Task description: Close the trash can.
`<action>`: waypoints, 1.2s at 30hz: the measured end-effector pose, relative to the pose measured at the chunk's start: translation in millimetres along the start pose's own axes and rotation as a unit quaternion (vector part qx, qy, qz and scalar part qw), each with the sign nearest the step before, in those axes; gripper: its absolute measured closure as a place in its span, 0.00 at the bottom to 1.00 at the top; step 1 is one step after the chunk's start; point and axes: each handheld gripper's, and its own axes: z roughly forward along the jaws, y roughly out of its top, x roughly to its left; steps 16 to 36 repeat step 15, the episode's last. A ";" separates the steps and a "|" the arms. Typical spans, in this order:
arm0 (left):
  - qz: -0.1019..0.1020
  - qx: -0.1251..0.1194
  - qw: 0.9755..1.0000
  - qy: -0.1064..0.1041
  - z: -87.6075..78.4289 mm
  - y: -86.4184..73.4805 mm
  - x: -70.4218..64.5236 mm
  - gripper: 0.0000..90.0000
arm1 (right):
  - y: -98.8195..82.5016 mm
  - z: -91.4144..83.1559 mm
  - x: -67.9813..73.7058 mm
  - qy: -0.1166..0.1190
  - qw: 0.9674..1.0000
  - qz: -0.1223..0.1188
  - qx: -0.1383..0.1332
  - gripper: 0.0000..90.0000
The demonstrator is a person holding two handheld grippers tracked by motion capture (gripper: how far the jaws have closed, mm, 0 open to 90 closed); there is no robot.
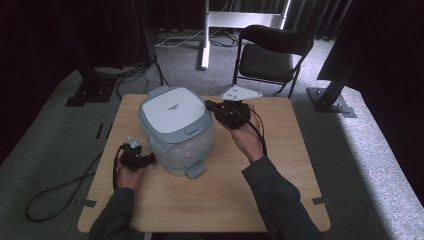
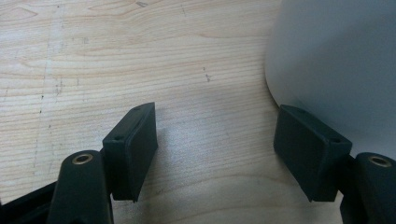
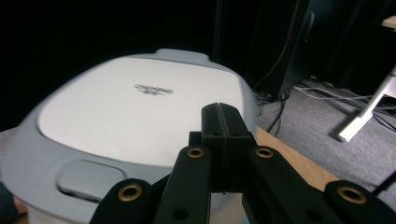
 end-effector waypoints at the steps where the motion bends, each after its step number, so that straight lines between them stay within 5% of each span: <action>1: 0.000 0.000 1.000 0.000 0.0 0.0 0.0 0.34 | -1.5 -0.3 -1.6 -0.002 1.000 0.001 0.002 1.00; 15: 0.001 0.001 1.000 0.000 0.0 0.1 0.2 0.34 | -29.9 0.5 -27.9 -0.035 0.999 0.028 0.026 1.00; 36: 0.001 0.001 1.000 0.000 0.0 0.1 0.2 0.34 | -29.9 0.5 -27.9 -0.035 0.999 0.028 0.026 1.00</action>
